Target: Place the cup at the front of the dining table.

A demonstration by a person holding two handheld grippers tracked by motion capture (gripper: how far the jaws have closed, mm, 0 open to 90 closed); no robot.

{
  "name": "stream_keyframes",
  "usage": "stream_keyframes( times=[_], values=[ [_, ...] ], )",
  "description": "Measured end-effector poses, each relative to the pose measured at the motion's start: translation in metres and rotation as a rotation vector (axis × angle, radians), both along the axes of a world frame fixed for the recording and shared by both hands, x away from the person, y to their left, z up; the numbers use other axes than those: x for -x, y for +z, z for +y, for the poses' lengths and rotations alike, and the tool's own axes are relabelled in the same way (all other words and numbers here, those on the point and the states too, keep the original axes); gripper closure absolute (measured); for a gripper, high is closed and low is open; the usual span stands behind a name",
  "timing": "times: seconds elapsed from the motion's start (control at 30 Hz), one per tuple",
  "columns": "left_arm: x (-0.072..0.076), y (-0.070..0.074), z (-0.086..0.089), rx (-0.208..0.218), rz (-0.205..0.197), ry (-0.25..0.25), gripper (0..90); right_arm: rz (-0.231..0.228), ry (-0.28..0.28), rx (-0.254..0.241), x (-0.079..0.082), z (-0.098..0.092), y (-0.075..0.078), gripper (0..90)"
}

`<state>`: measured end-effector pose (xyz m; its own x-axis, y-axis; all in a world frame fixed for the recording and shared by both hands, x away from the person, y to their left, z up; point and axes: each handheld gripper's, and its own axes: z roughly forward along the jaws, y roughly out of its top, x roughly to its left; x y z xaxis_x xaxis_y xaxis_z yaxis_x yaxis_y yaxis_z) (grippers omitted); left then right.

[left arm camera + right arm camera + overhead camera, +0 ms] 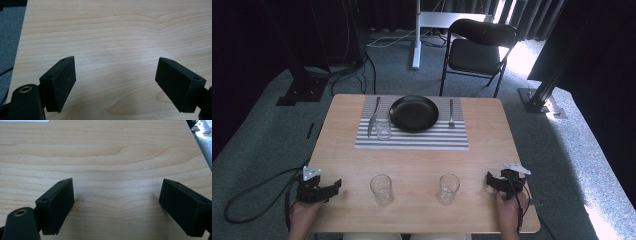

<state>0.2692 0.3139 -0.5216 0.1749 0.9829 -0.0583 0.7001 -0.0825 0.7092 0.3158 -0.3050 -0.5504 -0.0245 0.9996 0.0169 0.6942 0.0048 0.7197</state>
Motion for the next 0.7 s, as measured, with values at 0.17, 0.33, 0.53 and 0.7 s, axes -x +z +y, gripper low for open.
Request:
stream_keyframes(
  times=[0.17,0.33,0.53,0.7],
  values=[
    [0.007,-0.001,0.003,0.0,-0.005,-0.002,17.4,0.0,0.0,0.0,0.0,0.0,0.0,12.1],
    [0.014,-0.003,0.005,-0.03,-0.015,0.029,17.4,0.0,0.0,0.0,0.0,0.0,0.0,12.1],
    [0.024,-0.005,0.008,-0.076,-0.031,0.063,17.4,0.0,0.0,0.0,0.0,0.0,0.0,12.1],
    [0.039,-0.003,0.009,-0.124,-0.07,0.109,17.4,0.0,0.0,0.0,0.0,0.0,0.0,12.1]
  ],
)
